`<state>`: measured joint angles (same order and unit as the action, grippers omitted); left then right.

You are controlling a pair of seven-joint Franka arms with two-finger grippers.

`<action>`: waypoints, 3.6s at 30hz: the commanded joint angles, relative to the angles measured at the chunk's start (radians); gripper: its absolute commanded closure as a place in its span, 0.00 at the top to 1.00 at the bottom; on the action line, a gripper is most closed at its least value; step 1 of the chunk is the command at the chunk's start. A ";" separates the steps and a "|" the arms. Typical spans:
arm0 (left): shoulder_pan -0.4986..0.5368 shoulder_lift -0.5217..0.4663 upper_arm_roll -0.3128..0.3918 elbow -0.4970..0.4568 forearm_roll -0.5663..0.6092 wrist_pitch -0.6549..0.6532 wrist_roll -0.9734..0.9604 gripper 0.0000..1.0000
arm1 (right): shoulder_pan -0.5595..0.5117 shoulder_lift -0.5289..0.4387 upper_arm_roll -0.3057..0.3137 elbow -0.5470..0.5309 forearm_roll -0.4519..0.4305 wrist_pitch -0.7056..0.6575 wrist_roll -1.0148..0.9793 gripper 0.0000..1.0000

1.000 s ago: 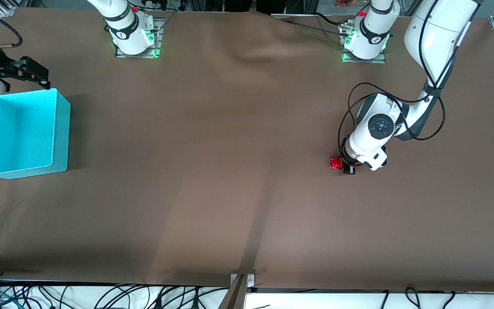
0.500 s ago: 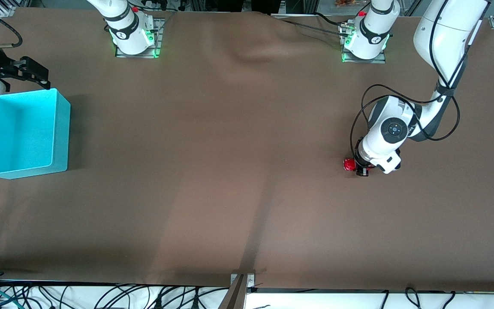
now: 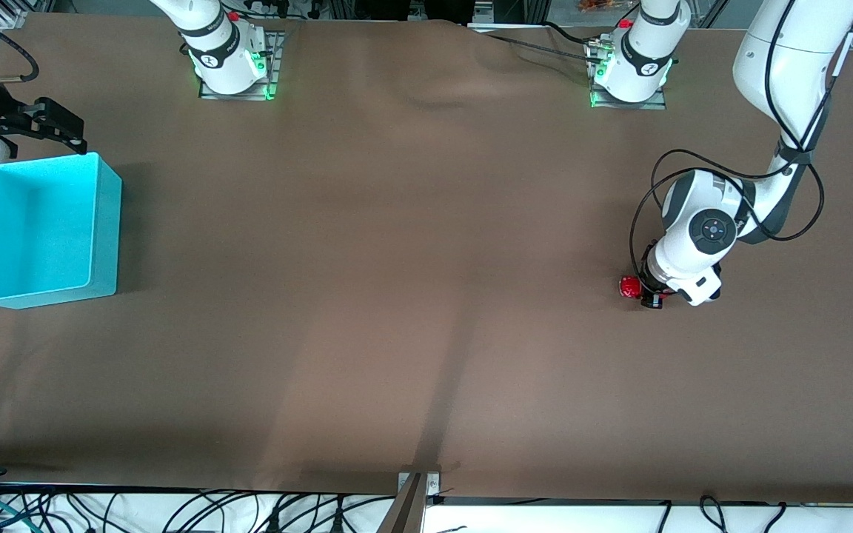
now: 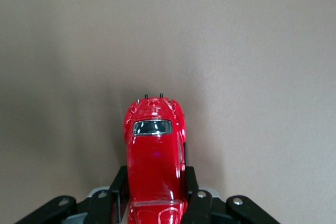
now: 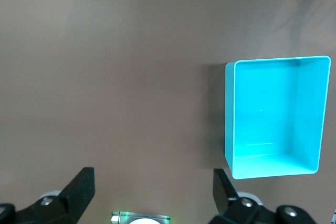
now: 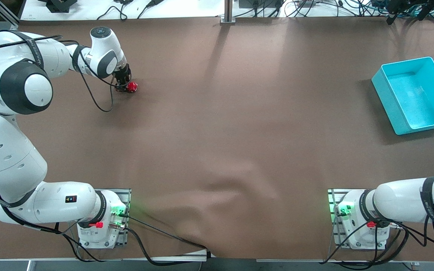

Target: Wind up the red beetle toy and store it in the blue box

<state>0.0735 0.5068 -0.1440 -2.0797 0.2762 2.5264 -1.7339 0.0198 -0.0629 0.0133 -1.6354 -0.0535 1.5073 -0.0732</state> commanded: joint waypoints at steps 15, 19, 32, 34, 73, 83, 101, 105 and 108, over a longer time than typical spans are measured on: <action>0.014 0.105 0.040 0.050 0.035 0.041 0.070 0.00 | 0.003 0.008 0.002 0.025 -0.012 -0.018 0.013 1.00; 0.014 0.105 0.040 0.050 0.035 0.042 0.071 0.00 | 0.003 0.008 0.002 0.025 -0.012 -0.018 0.013 1.00; 0.012 0.102 0.038 0.055 0.035 0.041 0.073 0.60 | 0.003 0.008 0.002 0.025 -0.012 -0.018 0.013 1.00; 0.012 0.102 0.038 0.055 0.035 0.041 0.073 0.60 | 0.003 0.008 0.002 0.025 -0.012 -0.018 0.013 1.00; 0.000 0.079 -0.011 0.187 -0.003 -0.129 0.071 0.92 | 0.003 0.008 0.004 0.025 -0.012 -0.018 0.013 1.00; 0.002 0.079 -0.058 0.352 -0.003 -0.285 0.125 0.92 | 0.003 0.008 0.002 0.025 -0.012 -0.018 0.013 1.00; 0.003 0.076 -0.085 0.647 -0.127 -0.639 0.609 0.92 | 0.003 0.008 0.002 0.025 -0.012 -0.018 0.013 1.00; 0.006 0.047 -0.085 0.673 -0.143 -0.696 0.727 0.94 | 0.003 0.008 0.004 0.025 -0.012 -0.018 0.013 1.00; 0.008 0.021 -0.083 0.673 -0.143 -0.702 0.810 1.00 | 0.003 0.008 0.002 0.025 -0.012 -0.018 0.013 1.00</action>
<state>0.0758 0.5668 -0.2262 -1.4289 0.1576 1.8720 -1.0734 0.0198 -0.0628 0.0133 -1.6354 -0.0535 1.5073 -0.0732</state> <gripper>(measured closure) 0.062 0.000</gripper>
